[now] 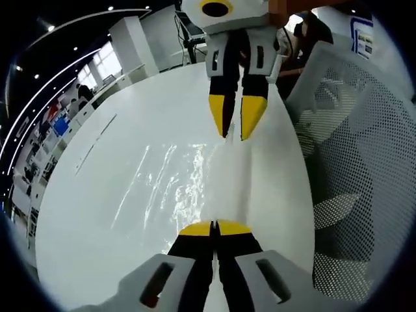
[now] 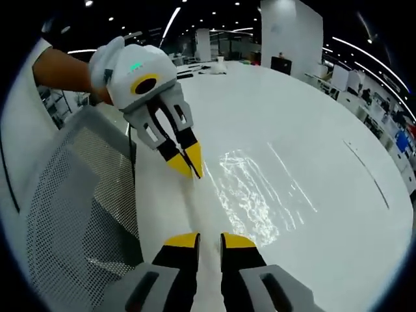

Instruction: Open the resealable bag by pulling the two sides of the seal apart until the entire bag opening is separated and visibly accessible.

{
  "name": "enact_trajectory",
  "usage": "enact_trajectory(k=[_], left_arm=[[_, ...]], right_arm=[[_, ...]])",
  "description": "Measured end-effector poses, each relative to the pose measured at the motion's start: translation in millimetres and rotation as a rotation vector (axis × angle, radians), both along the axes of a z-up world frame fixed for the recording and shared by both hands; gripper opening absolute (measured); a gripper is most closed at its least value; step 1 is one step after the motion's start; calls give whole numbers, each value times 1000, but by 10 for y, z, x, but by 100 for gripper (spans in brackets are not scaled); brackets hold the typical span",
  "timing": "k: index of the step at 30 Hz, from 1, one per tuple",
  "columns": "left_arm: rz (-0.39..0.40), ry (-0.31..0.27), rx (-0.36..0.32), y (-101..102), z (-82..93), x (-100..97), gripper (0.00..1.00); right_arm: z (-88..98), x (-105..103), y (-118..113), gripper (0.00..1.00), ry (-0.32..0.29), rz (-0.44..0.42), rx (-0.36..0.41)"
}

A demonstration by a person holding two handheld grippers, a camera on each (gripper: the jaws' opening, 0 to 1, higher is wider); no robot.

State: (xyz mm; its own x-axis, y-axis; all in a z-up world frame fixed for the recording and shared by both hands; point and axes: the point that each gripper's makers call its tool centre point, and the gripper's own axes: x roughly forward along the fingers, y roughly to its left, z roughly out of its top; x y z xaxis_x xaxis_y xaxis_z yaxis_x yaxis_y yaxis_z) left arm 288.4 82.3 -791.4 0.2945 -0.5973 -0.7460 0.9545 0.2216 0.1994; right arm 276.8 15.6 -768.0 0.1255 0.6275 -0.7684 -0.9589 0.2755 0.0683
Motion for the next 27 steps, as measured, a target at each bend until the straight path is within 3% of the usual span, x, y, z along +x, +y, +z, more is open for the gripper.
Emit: enact_trajectory(k=[5, 23, 27], left_arm=[[-33, -21, 13, -2, -2, -13, 0], [-97, -61, -31, -89, 107, -55, 0], [-113, -60, -49, -120, 129, -60, 0]], right_arm=[[98, 43, 140, 9, 12, -14, 52], [-97, 39, 241, 5, 62, -7, 14], [-164, 2, 230, 1, 66, 0, -10]])
